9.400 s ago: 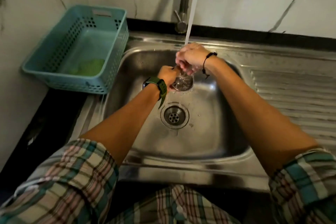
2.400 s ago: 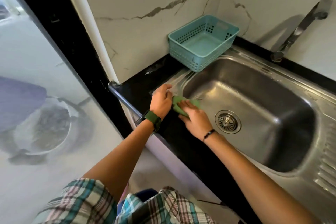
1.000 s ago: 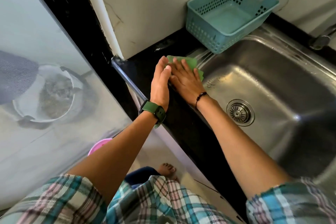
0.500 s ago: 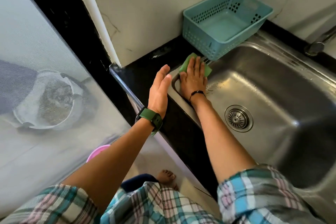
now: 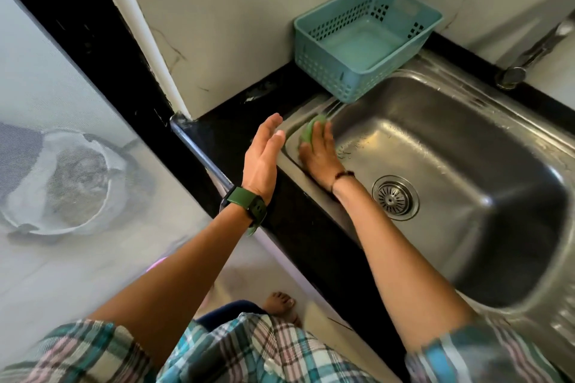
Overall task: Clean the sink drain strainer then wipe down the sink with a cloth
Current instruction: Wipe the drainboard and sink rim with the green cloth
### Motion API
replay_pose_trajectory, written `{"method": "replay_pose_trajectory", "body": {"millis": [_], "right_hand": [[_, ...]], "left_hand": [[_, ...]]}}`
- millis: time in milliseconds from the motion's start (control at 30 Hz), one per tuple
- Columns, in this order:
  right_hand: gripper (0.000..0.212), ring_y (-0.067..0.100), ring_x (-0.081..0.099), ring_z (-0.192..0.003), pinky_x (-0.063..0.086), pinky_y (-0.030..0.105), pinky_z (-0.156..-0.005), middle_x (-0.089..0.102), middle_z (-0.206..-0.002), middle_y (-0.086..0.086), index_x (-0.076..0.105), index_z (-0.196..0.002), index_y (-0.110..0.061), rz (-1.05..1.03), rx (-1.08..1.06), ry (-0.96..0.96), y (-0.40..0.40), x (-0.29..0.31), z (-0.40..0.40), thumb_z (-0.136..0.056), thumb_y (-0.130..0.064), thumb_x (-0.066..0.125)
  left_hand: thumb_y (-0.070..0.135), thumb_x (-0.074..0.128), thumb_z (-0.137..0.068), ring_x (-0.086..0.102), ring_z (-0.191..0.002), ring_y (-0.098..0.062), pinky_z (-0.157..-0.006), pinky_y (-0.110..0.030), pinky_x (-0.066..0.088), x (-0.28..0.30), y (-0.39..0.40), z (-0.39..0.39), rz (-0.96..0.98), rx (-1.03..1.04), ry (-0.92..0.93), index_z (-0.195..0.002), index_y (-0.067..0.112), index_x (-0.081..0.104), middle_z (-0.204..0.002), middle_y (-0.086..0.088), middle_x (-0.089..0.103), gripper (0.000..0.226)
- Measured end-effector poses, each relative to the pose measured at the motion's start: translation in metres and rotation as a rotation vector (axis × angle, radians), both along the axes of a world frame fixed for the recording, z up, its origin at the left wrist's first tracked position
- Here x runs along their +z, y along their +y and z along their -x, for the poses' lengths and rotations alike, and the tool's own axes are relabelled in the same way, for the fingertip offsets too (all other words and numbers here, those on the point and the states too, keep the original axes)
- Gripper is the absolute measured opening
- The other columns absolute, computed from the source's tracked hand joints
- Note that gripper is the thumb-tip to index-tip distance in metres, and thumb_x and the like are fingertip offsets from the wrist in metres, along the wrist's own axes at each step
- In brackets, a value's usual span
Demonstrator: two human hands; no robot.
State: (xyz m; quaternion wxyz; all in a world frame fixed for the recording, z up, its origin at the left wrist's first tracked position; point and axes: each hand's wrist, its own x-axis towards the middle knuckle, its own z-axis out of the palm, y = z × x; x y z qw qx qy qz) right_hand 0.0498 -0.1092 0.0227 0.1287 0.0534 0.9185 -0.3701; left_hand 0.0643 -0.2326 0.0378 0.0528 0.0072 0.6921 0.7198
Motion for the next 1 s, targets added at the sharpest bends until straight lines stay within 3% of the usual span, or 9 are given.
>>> {"method": "replay_pose_trajectory", "body": {"millis": [100,200,300,433,533,667,800,867,1000], "right_hand": [[0.065,0.028,-0.009,-0.144,0.002,0.037,-0.118,-0.022,-0.153,0.014,-0.011,-0.145,-0.010,0.181,-0.294,0.037,-0.005,0.000,0.026,-0.098,-0.029,0.030],[0.064,0.025,-0.011,-0.144,0.001,0.037,-0.117,-0.024,-0.152,0.012,-0.012,-0.145,-0.011,0.315,-0.326,0.018,0.003,0.005,0.028,-0.098,-0.024,0.030],[0.058,0.023,-0.011,-0.143,0.002,0.037,-0.116,-0.023,-0.153,0.010,-0.007,-0.146,-0.015,0.246,-0.082,0.007,0.014,0.006,0.001,-0.100,-0.021,0.029],[0.053,0.014,0.007,-0.142,0.008,0.022,-0.111,0.000,-0.156,-0.006,0.012,-0.144,-0.033,0.015,0.286,0.014,0.040,0.012,-0.057,-0.098,-0.021,0.036],[0.054,0.006,0.009,-0.141,0.005,0.015,-0.110,0.008,-0.146,-0.025,0.012,-0.130,-0.053,0.014,0.330,-0.054,0.075,0.026,-0.110,-0.097,-0.019,0.038],[0.054,0.010,-0.007,-0.143,-0.006,0.038,-0.117,0.000,-0.144,-0.027,0.008,-0.130,-0.055,-0.016,0.396,-0.110,0.085,0.028,-0.118,-0.097,-0.021,0.035],[0.054,0.023,-0.004,-0.144,0.003,0.055,-0.115,0.006,-0.157,-0.006,0.007,-0.144,-0.040,-0.227,0.415,0.045,0.025,0.024,-0.046,-0.097,-0.032,0.033],[0.055,0.024,-0.003,-0.144,0.006,0.055,-0.115,0.007,-0.156,0.003,0.009,-0.145,-0.034,-0.273,0.367,0.090,-0.003,0.024,-0.024,-0.096,-0.031,0.034],[0.054,0.022,-0.001,-0.145,0.005,0.051,-0.117,0.008,-0.157,-0.002,0.012,-0.145,-0.034,-0.231,0.348,0.096,0.001,0.025,-0.040,-0.096,-0.027,0.036]], "left_hand": [[0.039,0.042,-0.082,0.044,-0.128,-0.019,-0.111,-0.044,0.033,0.002,0.000,-0.002,0.017,-0.003,0.025,-0.133,0.021,0.043,-0.138,-0.002,0.048,0.054],[0.038,0.040,-0.082,0.044,-0.127,-0.018,-0.110,-0.039,0.034,0.006,0.001,-0.003,0.041,-0.018,0.026,-0.134,0.017,0.043,-0.138,-0.003,0.048,0.056],[0.037,0.039,-0.082,0.044,-0.127,-0.016,-0.106,-0.028,0.035,0.008,0.004,-0.010,0.090,-0.056,0.062,-0.134,0.014,0.043,-0.138,-0.003,0.048,0.057],[0.038,0.037,-0.083,0.045,-0.123,-0.011,-0.094,-0.007,0.036,0.008,0.004,-0.010,0.143,-0.100,0.074,-0.134,0.012,0.043,-0.138,-0.003,0.049,0.057],[0.038,0.036,-0.084,0.044,-0.124,-0.011,-0.093,-0.008,0.035,0.007,0.001,-0.008,0.150,-0.084,0.068,-0.134,0.013,0.044,-0.138,-0.003,0.049,0.057],[0.036,0.036,-0.084,0.045,-0.121,-0.009,-0.088,0.000,0.034,0.009,0.002,-0.006,0.151,-0.079,0.082,-0.133,0.012,0.045,-0.136,-0.003,0.050,0.055],[0.035,0.037,-0.084,0.046,-0.125,-0.014,-0.104,-0.022,0.036,0.012,0.004,-0.006,0.174,-0.087,0.072,-0.133,0.011,0.045,-0.136,-0.005,0.050,0.055],[0.034,0.039,-0.084,0.046,-0.125,-0.016,-0.106,-0.028,0.036,0.015,0.006,-0.007,0.186,-0.081,0.064,-0.133,0.010,0.045,-0.136,-0.007,0.050,0.055],[0.020,0.041,-0.095,0.045,-0.125,-0.018,-0.107,-0.030,0.035,0.015,0.006,-0.007,0.298,-0.084,0.076,-0.133,0.011,0.046,-0.136,-0.007,0.050,0.039]]}}
